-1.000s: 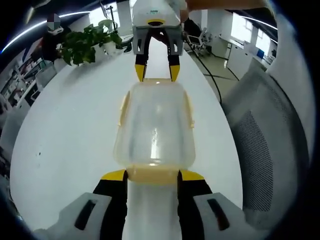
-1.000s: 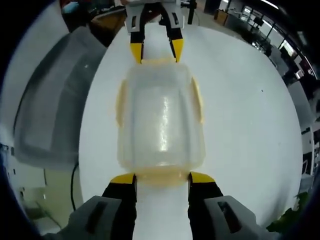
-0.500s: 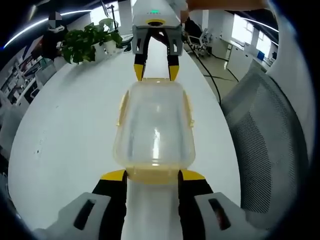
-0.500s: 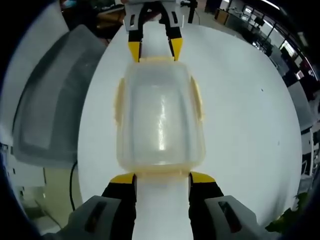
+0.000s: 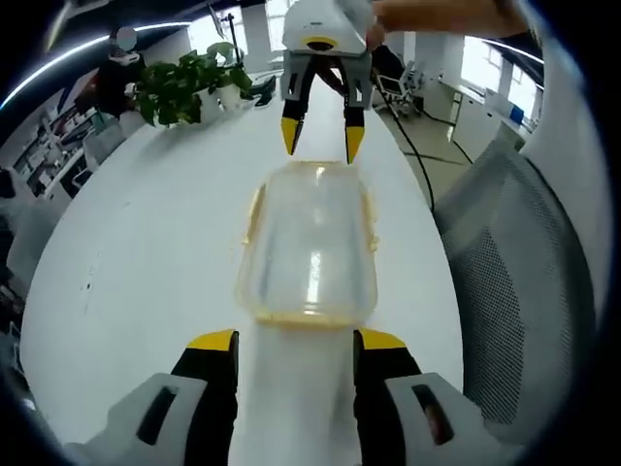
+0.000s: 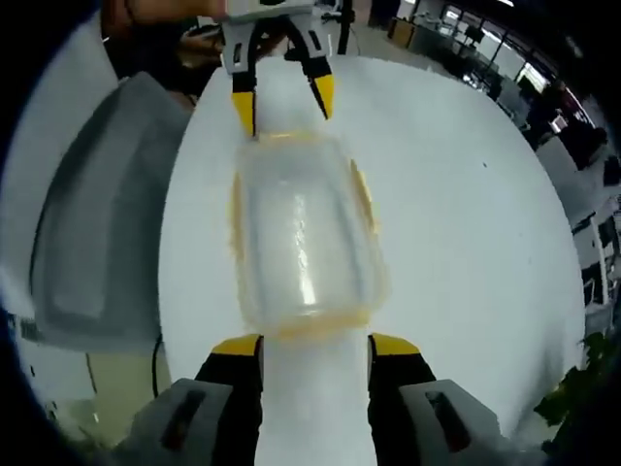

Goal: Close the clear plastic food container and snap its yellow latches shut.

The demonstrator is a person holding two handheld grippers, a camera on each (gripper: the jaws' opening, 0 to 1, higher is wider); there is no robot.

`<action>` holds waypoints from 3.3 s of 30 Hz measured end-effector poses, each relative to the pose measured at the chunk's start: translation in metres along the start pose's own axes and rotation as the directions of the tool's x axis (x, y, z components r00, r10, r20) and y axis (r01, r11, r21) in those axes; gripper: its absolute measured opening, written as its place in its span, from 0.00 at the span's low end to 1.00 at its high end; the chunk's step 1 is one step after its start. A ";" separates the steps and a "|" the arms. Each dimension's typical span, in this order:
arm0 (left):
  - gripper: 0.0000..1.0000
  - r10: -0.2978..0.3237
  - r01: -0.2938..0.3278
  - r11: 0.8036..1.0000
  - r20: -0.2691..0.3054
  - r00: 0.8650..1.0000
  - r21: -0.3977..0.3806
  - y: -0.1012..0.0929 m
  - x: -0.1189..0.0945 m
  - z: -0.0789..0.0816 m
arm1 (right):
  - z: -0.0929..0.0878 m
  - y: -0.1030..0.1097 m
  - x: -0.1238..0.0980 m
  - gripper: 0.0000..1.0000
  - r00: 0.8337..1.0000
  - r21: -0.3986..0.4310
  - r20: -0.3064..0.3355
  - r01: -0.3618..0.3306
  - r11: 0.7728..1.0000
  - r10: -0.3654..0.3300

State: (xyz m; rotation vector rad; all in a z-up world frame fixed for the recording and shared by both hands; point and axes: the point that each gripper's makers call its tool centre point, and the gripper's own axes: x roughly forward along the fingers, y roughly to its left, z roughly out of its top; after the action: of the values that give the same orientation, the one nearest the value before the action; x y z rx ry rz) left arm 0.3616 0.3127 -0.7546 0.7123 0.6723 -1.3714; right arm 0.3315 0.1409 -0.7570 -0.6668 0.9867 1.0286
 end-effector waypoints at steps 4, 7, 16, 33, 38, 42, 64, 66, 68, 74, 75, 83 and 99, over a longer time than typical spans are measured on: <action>0.46 0.018 -0.016 0.996 0.018 1.000 -0.082 -0.003 -0.003 0.000 | -0.002 -0.003 -0.003 0.33 0.999 0.101 -0.003 0.051 0.994 -0.051; 0.44 0.027 -0.023 0.991 0.025 0.999 -0.131 -0.008 0.000 0.001 | 0.007 -0.004 -0.006 0.33 0.995 0.262 0.061 0.064 0.963 -0.083; 0.42 0.072 -0.037 0.900 0.064 0.995 -0.435 -0.018 0.006 0.001 | 0.002 -0.012 -0.001 0.34 0.979 0.513 0.039 0.152 0.845 -0.200; 0.39 0.119 -0.082 0.738 0.009 0.993 -0.670 -0.025 0.021 -0.002 | 0.004 -0.012 0.020 0.35 0.980 0.781 0.048 0.085 0.619 -0.195; 0.35 0.089 -0.043 0.701 0.027 0.996 -0.712 -0.027 0.025 0.001 | 0.004 -0.011 0.022 0.34 0.985 0.810 0.062 0.046 0.584 -0.163; 0.34 0.081 -0.038 0.700 0.026 0.996 -0.713 -0.028 0.024 0.002 | 0.009 -0.009 0.023 0.32 0.985 0.796 0.044 0.066 0.602 -0.166; 0.32 0.017 0.004 0.697 0.022 1.000 -0.717 -0.031 0.024 0.004 | 0.008 -0.012 0.022 0.25 0.988 0.807 0.021 0.074 0.586 -0.154; 0.32 0.020 0.004 0.697 0.025 1.000 -0.717 -0.031 0.025 0.004 | 0.008 -0.012 0.021 0.25 0.988 0.808 0.018 0.077 0.584 -0.154; 0.32 0.020 0.003 0.698 0.024 1.000 -0.716 -0.031 0.025 0.004 | 0.007 -0.011 0.021 0.25 0.988 0.806 0.016 0.080 0.587 -0.157; 0.32 0.006 0.005 0.713 0.013 1.000 -0.701 -0.027 0.023 0.000 | 0.010 -0.009 0.022 0.25 0.988 0.810 0.021 0.072 0.582 -0.152; 0.32 0.000 0.008 0.717 0.011 1.000 -0.697 -0.027 0.023 0.001 | 0.010 -0.009 0.022 0.25 0.988 0.811 0.021 0.072 0.580 -0.153; 0.34 0.012 -0.008 0.771 0.002 1.000 -0.637 -0.024 0.022 0.002 | 0.012 -0.007 0.021 0.27 0.984 0.779 0.029 0.086 0.621 -0.174; 0.35 0.027 -0.045 0.845 -0.041 0.999 -0.533 -0.017 0.014 -0.001 | 0.012 0.003 0.017 0.26 0.988 0.535 -0.029 0.142 0.833 -0.150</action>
State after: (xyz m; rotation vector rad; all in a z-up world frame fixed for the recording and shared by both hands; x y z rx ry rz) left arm 0.3461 0.3037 -0.7665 0.2932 1.0098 -1.0625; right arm 0.3363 0.1585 -0.7670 -0.2597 1.1295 0.5743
